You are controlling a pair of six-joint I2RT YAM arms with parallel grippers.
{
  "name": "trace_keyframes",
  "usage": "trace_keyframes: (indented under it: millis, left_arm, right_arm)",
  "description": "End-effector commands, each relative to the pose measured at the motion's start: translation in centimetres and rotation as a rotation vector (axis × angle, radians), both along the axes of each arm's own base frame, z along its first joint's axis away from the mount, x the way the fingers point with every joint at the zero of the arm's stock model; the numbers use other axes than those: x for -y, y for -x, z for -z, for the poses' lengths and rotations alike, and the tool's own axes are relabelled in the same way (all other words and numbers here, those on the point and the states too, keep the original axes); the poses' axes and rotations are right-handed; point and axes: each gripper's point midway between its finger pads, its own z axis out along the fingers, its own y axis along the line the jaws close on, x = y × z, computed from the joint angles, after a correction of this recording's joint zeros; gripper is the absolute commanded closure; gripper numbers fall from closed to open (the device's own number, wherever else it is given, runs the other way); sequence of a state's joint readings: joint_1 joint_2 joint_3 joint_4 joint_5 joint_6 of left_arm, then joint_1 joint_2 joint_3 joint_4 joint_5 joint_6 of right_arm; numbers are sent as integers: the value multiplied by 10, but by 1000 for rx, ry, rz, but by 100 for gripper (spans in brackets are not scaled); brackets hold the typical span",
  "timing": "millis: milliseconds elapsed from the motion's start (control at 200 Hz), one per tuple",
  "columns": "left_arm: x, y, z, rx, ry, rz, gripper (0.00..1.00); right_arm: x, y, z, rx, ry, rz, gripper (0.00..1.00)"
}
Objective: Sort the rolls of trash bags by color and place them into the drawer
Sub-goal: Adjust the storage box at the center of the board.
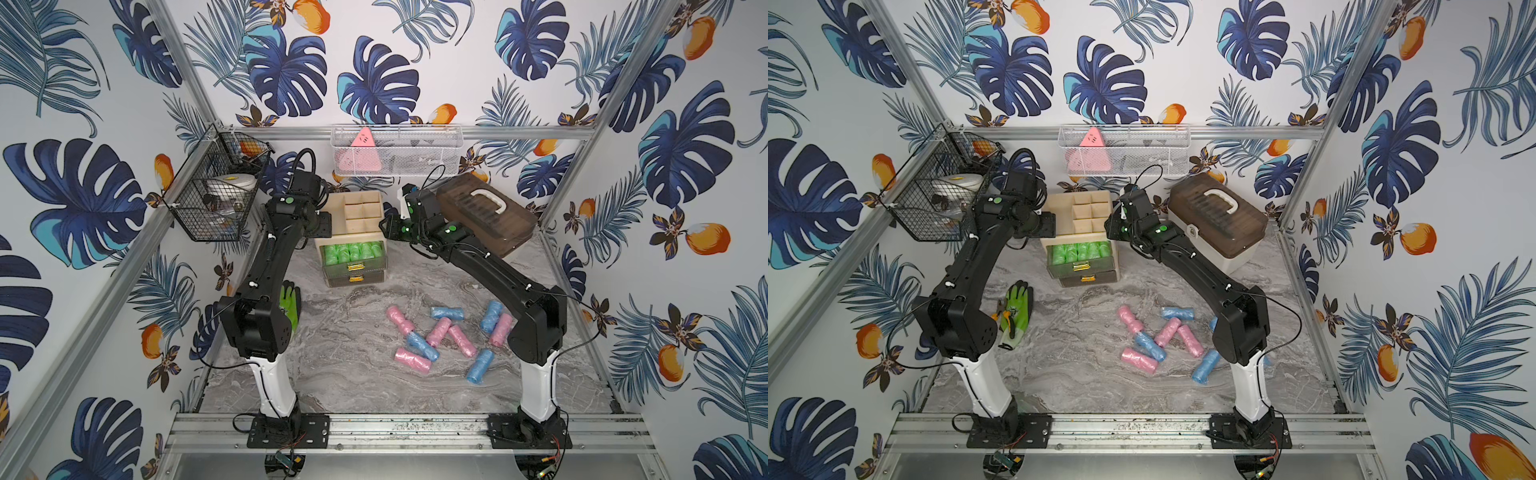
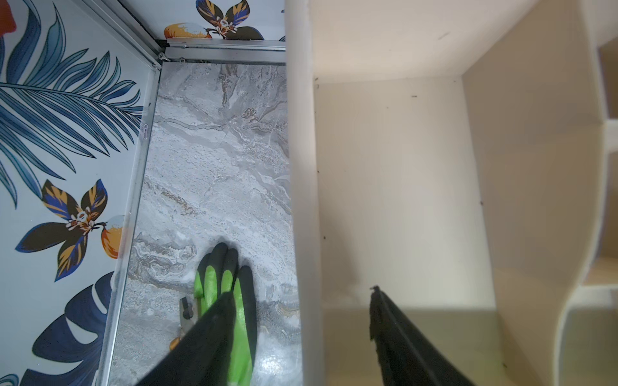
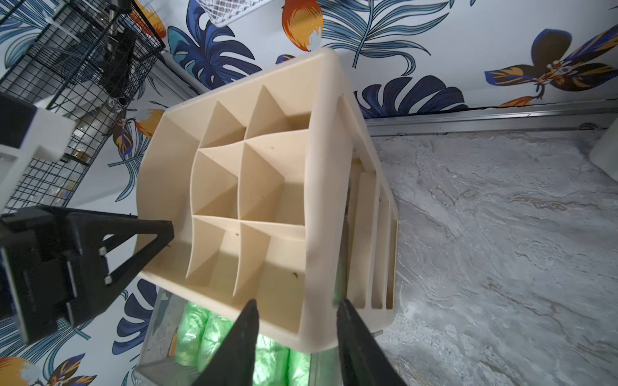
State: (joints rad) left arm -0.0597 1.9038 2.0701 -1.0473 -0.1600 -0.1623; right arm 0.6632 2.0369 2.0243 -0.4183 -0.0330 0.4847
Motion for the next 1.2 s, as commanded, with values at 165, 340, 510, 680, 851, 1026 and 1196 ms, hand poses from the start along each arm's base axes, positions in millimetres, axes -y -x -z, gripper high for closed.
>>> trace_keyframes:
  millis: [165,340,510,680,851,1026,1196]
  left_arm:
    - [7,-11,4,14,42,24,46]
    - [12,-12,7,8,66,40,59]
    - [16,-9,7,6,85,52,69]
    - [19,-5,4,-6,102,64,76]
    - [22,2,0,-16,122,70,79]
    - [26,14,-3,-39,145,79,80]
    - [33,31,-1,-76,188,93,80]
  right_arm:
    - [-12,-14,23,-45,49,-38,66]
    - [-13,-20,29,-51,80,-37,71]
    - [-14,-22,30,-54,86,-38,77]
    - [-12,-20,21,-46,88,-39,84]
    - [-9,-15,9,-40,94,-45,90]
    - [-6,-9,2,-53,102,-54,94]
    - [-6,0,-1,-90,99,-82,96]
